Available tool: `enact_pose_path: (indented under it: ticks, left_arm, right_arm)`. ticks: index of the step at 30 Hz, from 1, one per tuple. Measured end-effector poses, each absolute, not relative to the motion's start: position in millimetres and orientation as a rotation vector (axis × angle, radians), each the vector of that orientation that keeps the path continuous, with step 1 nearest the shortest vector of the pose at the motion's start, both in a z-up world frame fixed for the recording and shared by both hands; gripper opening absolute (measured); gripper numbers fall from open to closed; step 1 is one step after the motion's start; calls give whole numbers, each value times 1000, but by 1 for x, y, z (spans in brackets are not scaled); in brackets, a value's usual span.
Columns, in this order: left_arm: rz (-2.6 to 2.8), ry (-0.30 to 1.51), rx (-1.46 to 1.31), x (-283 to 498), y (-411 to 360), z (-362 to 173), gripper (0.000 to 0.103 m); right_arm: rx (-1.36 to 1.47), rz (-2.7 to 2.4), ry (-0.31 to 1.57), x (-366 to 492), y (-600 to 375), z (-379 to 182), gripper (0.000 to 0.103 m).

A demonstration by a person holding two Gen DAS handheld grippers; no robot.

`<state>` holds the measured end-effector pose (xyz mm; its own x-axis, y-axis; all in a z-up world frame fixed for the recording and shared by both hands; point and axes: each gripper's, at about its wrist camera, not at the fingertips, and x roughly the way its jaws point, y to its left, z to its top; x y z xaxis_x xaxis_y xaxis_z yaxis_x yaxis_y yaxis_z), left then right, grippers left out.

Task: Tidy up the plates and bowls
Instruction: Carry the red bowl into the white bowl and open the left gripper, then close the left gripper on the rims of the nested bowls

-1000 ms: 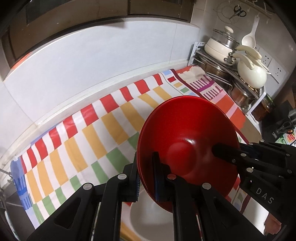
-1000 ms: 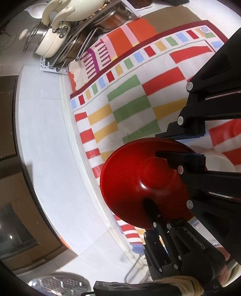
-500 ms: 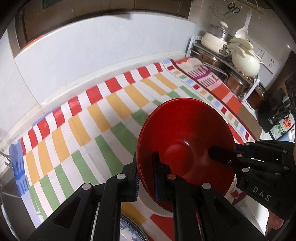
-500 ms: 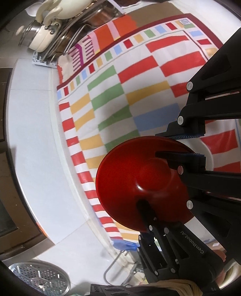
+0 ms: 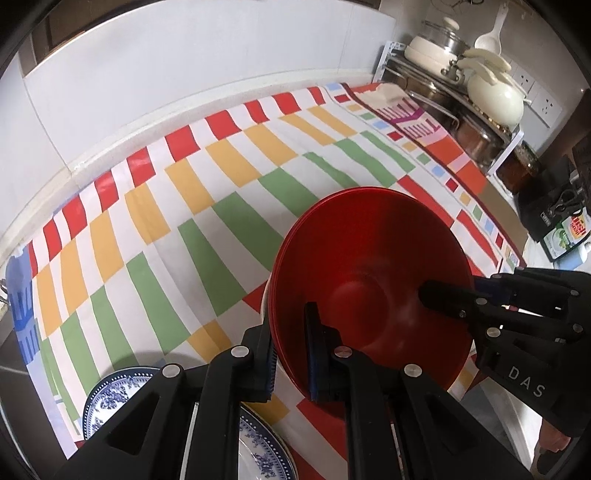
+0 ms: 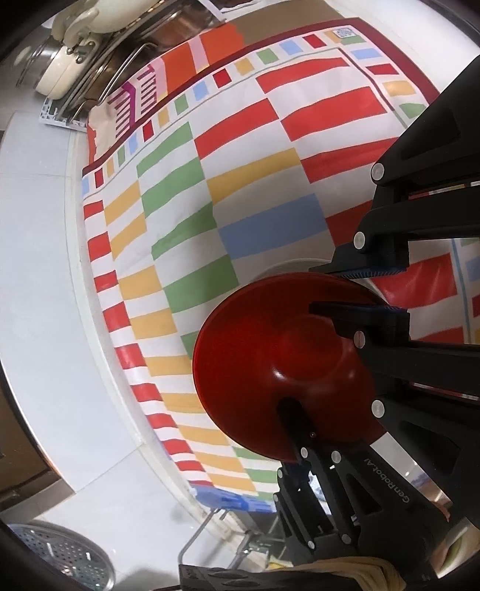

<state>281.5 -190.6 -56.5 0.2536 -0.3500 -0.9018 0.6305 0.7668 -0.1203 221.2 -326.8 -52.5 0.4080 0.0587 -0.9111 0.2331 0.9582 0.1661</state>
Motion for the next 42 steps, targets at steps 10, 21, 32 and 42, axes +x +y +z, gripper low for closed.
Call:
enact_pose_path:
  ticks: [10,21,32,42]
  left_arm:
    - [-655,1147,316,281,-194,-70,21]
    - [-625,1033,330,274,-187,-45,52]
    - [-592,1031,252,276,-180,-38,57]
    - [-519,1083,189,280,-170,-57,60]
  right_arm:
    - [258,-95,1177,223,-328,-67,13]
    - [95,-164,1085,212,-323,-45,37]
    - [163,-153,1037,209,-331,-42,37]
    - [183,-149,1030,214,-331,-56,37]
